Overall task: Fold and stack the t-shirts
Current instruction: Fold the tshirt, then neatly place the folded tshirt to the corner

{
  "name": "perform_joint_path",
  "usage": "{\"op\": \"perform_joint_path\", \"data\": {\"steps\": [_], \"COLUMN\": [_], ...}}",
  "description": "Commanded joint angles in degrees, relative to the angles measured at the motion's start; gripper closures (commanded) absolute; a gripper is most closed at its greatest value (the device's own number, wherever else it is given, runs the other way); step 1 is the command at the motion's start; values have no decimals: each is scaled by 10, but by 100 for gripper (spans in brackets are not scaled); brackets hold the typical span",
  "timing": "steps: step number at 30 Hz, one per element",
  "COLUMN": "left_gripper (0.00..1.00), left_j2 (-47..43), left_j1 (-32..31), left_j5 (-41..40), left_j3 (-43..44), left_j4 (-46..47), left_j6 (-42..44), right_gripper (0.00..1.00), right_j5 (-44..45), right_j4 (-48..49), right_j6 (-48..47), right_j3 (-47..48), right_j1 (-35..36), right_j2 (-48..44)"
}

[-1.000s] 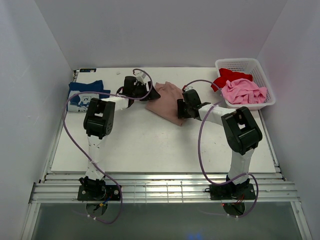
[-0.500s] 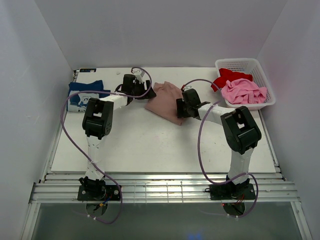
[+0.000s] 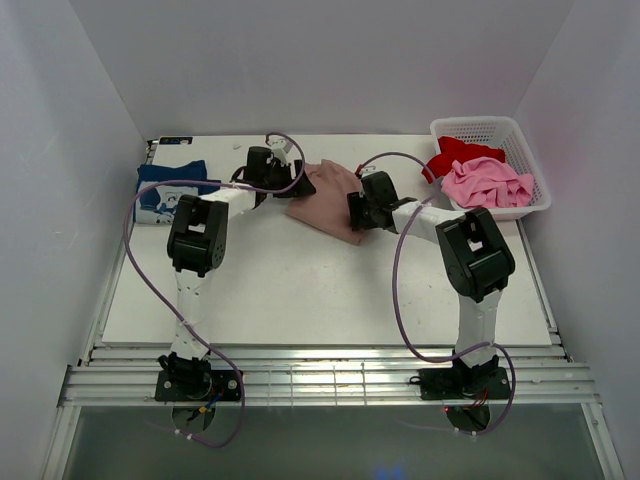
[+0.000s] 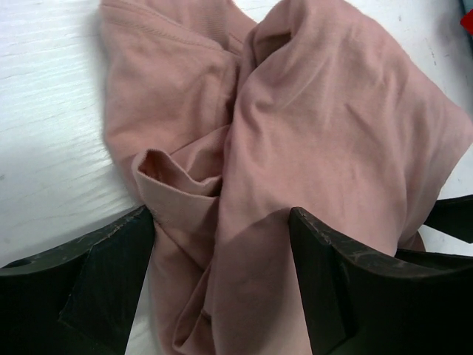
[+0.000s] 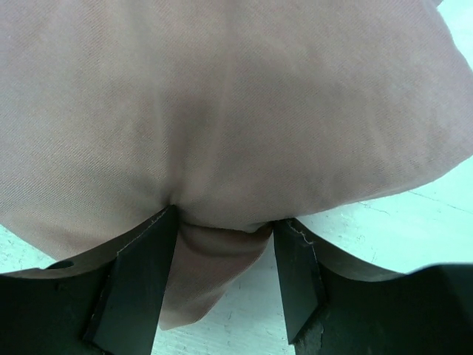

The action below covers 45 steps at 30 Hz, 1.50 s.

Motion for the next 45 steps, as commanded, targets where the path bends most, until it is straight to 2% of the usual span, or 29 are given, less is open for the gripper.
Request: {"op": "perform_joint_path", "data": {"steps": [1,10,17,19,22,23,24,28,31,32,34,35,38,45], "left_gripper": [16,16,16,19,60,76,100,100,100,100,100,100,100,100], "left_j2": [29,54,53,50,43,40,37,1,-38,-68,-96,-120,-163,-201], "left_j1": [-26,-82,-96,-96,-96,-96,-96,-89,-83,-82,-80,-80,-78,-64], "left_j5": [25,15,1,2,-37,-55,-74,-158,-185,-229,-270,-311,-361,-427], "left_j3": [14,35,16,12,7,4,1,-23,-72,-84,-97,-97,-95,-61], "left_j4": [-53,-57,-41,-37,-38,-41,-43,-44,-13,-12,-27,-46,-77,-149], "left_j6": [6,-3,-10,-10,-10,-5,-3,9,18,18,36,46,80,141], "right_gripper": [40,40,41,41,41,41,41,38,36,36,21,21,20,20], "right_j5": [-3,-15,-21,-23,-27,-26,-25,-16,-12,-11,-2,1,18,19], "right_j4": [-44,-42,-43,-41,-41,-41,-40,-38,-39,-40,-42,-47,-58,-74], "right_j6": [-29,-45,-46,-46,-46,-46,-46,-46,-43,-43,-42,-41,-39,-27], "right_j3": [1,19,26,24,19,16,12,-13,-39,-57,-74,-82,-111,-167], "right_j1": [-1,-2,-1,-2,-1,-2,-2,-1,-1,-1,-1,0,-1,-1], "right_j2": [38,55,57,57,53,50,43,14,-25,-39,-82,-98,-155,-261]}}
